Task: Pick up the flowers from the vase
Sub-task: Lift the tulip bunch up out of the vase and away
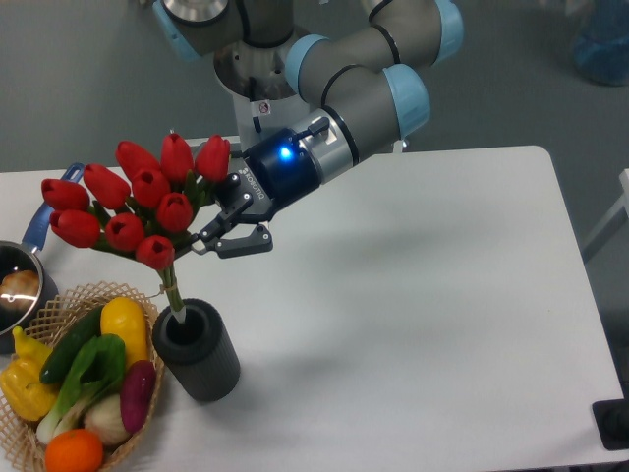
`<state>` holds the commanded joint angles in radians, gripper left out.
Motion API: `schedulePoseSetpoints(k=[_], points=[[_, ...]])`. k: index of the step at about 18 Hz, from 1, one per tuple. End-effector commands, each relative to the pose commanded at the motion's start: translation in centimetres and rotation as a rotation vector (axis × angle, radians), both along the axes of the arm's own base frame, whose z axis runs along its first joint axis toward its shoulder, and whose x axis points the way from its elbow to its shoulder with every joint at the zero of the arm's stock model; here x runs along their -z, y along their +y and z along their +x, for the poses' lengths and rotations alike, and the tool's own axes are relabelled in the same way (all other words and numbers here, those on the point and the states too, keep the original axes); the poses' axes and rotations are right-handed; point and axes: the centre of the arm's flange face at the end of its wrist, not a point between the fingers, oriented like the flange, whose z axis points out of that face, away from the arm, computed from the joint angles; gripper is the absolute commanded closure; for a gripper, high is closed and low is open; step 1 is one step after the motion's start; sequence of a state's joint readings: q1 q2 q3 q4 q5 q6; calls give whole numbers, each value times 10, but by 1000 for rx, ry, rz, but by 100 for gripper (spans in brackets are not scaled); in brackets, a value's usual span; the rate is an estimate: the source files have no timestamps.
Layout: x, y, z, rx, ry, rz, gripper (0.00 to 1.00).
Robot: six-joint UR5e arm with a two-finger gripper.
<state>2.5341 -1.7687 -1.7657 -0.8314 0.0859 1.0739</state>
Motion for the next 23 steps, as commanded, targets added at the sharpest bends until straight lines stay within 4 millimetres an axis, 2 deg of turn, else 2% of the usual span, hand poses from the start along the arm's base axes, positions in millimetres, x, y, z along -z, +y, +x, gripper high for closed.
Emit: schedulePoseSetpoints(k=[3, 6, 9, 14, 19, 23], points=[[-12, 3, -6, -5, -16, -9, 58], [-14, 1, -9, -11, -15, -8, 58], [-12, -6, -22, -35, -15, -10, 60], [-9, -28, -54, -108, -5, -29, 60], [-8, -58, -103, -233, 66, -103, 59], [-7, -63, -134, -298, 135, -170, 59]])
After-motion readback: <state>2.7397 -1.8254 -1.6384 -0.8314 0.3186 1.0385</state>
